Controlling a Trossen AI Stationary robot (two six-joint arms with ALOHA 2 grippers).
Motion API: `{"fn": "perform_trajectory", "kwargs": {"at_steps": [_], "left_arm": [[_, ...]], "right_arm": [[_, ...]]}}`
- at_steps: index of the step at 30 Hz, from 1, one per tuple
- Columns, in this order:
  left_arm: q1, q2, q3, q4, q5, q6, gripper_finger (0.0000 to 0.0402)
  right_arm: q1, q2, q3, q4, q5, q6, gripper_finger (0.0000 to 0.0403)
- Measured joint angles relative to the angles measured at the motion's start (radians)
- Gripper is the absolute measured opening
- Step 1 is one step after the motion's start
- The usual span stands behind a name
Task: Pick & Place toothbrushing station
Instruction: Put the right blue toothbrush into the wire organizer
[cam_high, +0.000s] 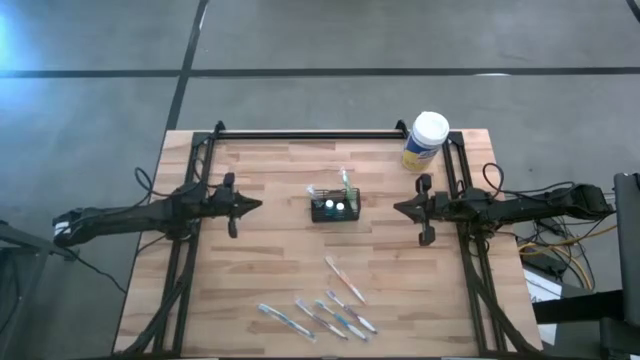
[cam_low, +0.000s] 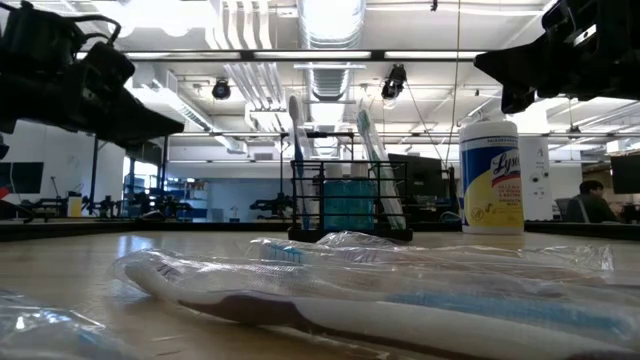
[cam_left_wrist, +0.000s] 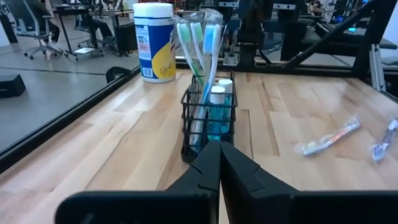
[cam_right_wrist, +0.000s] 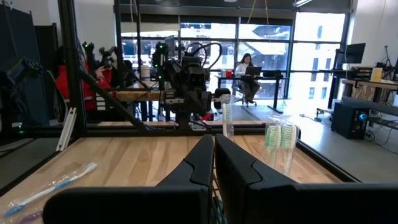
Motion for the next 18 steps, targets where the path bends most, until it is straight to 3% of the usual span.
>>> {"fn": "perform_trajectory", "kwargs": {"at_steps": [18], "left_arm": [[0.000,-0.005,-0.001,0.000,0.044,-0.010,0.0017]], "right_arm": [[0.000,0.000,0.000,-0.003,-0.001,0.014,0.0011]]}}
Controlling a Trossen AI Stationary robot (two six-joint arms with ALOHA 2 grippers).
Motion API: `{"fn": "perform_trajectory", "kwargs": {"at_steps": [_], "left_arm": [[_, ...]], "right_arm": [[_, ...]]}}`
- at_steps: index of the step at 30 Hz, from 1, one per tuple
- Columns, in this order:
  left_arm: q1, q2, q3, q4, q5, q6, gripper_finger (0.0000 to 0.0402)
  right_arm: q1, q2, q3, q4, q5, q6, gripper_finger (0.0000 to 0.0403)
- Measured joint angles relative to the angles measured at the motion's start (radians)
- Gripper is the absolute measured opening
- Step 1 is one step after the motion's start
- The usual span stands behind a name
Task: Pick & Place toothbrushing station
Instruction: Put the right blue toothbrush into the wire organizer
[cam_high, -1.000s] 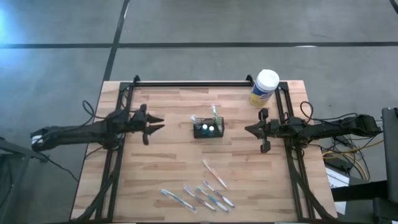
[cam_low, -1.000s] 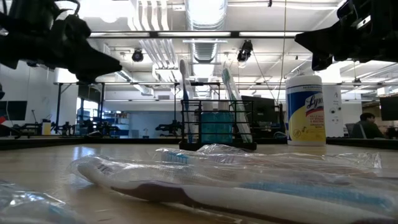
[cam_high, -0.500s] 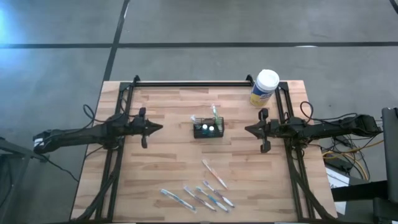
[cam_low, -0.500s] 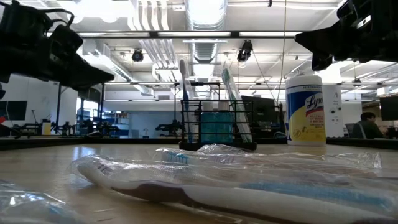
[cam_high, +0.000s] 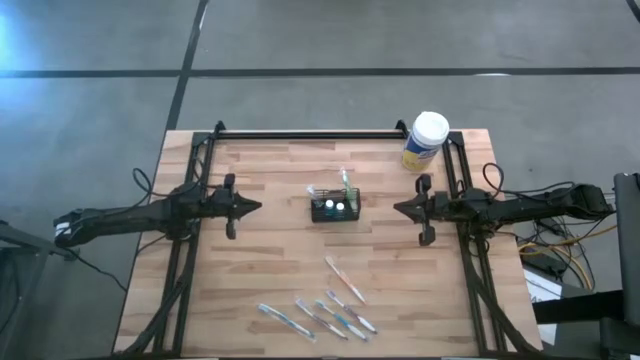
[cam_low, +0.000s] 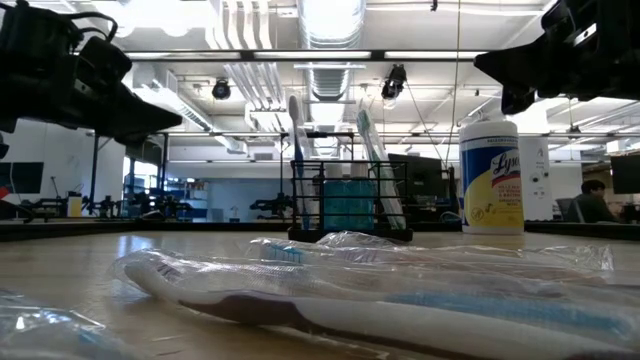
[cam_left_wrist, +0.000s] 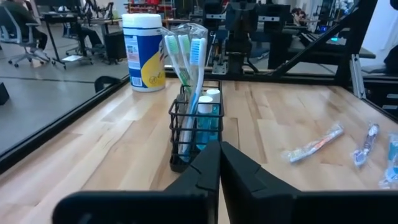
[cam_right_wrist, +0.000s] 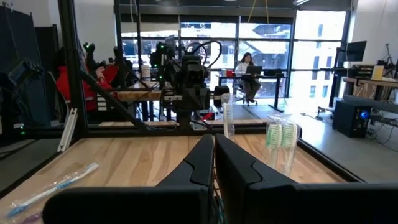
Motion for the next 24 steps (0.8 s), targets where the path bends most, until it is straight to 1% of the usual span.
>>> {"fn": "perform_trajectory", "kwargs": {"at_steps": [3,5,8,11,15,19,22,24], "left_arm": [[0.000,0.000,0.000,-0.007,0.000,-0.004,0.0023],[0.000,0.000,0.000,-0.013,-0.001,-0.001,0.0024],[0.000,0.000,0.000,-0.015,-0.002,0.000,0.0025],[0.000,0.000,0.000,-0.015,-0.002,0.001,0.0025],[0.000,0.000,0.000,-0.006,-0.002,-0.005,0.0025],[0.000,0.000,0.002,-0.006,-0.003,-0.033,0.0025],[0.000,0.000,0.003,-0.006,-0.003,-0.050,0.0025],[0.000,0.000,0.004,-0.007,-0.003,-0.062,0.0025]], "right_arm": [[0.010,0.011,0.008,-0.012,-0.001,0.019,0.0011],[0.029,0.033,0.034,-0.055,-0.001,0.024,0.0011],[0.065,0.086,0.109,-0.172,0.007,0.045,0.0011],[0.120,0.164,0.223,-0.333,0.069,0.098,0.0011],[0.228,0.321,0.398,-0.562,0.209,0.173,0.0011],[0.344,0.506,0.568,-0.689,0.358,0.258,0.0011],[0.416,0.641,0.680,-0.719,0.390,0.310,0.0011],[0.461,0.730,0.757,-0.717,0.392,0.333,0.0011]]}}
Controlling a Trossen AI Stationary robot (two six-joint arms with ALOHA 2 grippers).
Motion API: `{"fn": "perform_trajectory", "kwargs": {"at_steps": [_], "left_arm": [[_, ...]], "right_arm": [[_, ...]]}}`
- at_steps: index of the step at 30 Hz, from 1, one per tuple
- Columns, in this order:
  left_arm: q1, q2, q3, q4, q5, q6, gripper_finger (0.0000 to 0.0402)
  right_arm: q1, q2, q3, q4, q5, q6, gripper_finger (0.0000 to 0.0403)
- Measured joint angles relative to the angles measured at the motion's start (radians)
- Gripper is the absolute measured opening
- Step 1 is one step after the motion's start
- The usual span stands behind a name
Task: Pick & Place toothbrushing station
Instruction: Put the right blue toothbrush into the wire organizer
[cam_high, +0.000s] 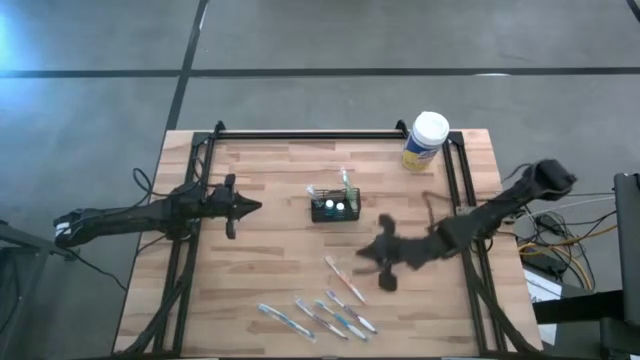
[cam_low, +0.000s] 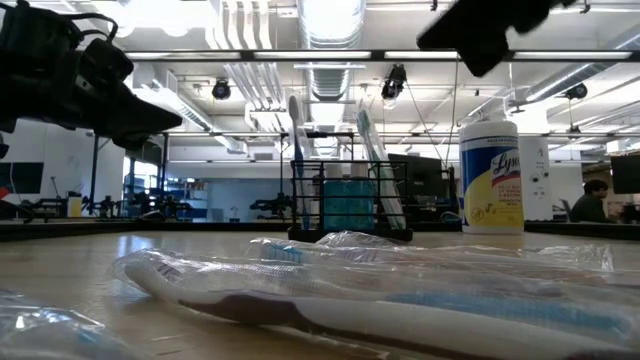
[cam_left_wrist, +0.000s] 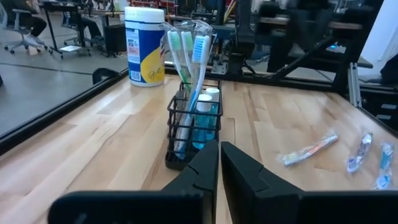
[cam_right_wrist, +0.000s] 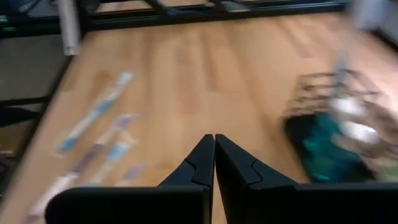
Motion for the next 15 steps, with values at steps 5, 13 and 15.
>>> {"fn": "perform_trajectory", "kwargs": {"at_steps": [5,13,15], "left_arm": [[0.000,0.000,0.003,0.001,0.000,-0.018,0.0025],[0.000,0.000,0.004,0.001,0.000,-0.033,0.0025],[0.000,0.000,0.005,0.001,-0.002,-0.031,0.0025]], "right_arm": [[0.069,0.220,0.204,-0.034,-0.001,0.162,0.0011],[0.076,0.550,0.614,-0.442,-0.141,0.334,0.0011],[0.068,0.621,0.705,-0.542,-0.204,0.346,0.0011]]}}
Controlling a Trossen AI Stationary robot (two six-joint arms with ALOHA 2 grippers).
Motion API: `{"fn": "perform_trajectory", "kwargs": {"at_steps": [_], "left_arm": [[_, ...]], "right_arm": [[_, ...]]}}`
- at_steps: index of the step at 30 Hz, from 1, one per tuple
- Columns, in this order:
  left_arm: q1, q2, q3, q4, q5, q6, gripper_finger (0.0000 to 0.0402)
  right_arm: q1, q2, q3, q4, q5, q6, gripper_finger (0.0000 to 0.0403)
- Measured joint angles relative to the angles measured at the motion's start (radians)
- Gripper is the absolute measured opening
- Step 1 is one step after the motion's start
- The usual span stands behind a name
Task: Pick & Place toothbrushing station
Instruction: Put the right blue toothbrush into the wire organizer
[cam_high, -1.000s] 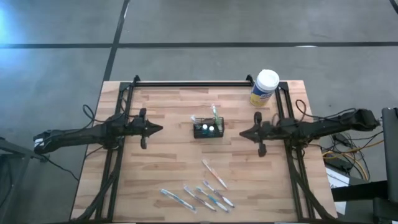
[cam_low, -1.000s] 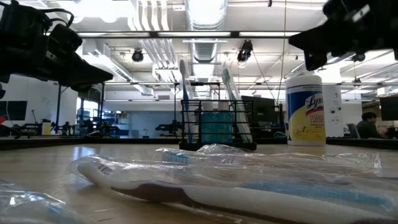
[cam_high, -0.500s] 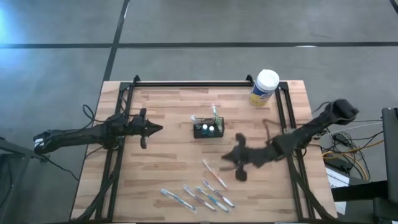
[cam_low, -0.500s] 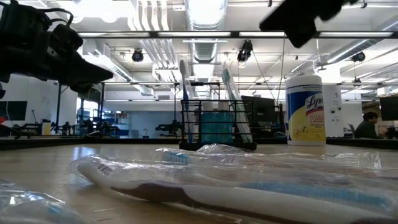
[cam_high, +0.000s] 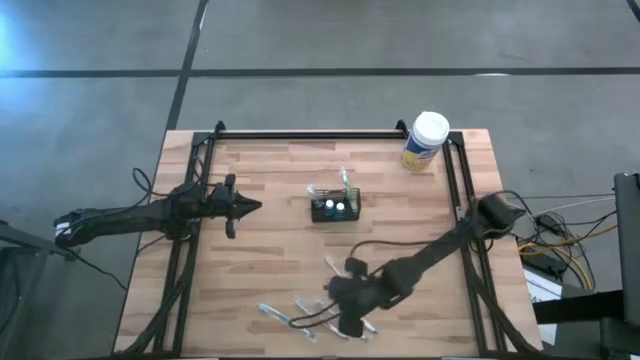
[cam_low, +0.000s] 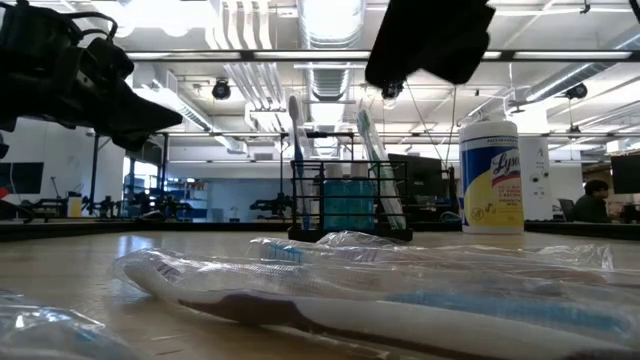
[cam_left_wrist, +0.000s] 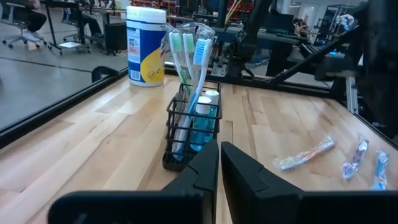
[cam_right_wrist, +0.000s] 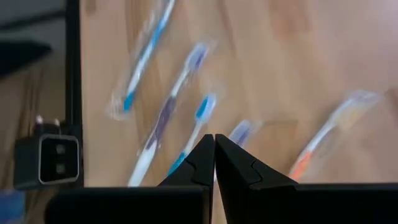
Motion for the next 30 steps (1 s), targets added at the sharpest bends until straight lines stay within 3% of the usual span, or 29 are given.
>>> {"fn": "perform_trajectory", "kwargs": {"at_steps": [6,10,13,21,30], "left_arm": [[0.000,0.000,0.001,0.007,-0.002,0.000,0.0025],[0.000,0.000,0.001,0.007,-0.002,-0.006,0.0025],[0.000,0.000,0.001,0.007,-0.002,-0.027,0.0025],[0.000,0.000,0.003,0.008,0.001,-0.040,0.0025],[0.000,0.000,0.003,0.009,0.001,-0.055,0.0025]], "right_arm": [[-0.017,0.151,0.209,-0.191,-0.088,0.001,0.0011],[-0.019,0.191,0.275,-0.220,-0.125,0.006,0.0026],[-0.026,0.217,0.297,-0.219,-0.190,0.062,0.0052],[-0.039,0.240,0.287,-0.231,-0.216,0.161,0.0131],[-0.040,0.271,0.283,-0.206,-0.224,0.164,0.0161]]}}
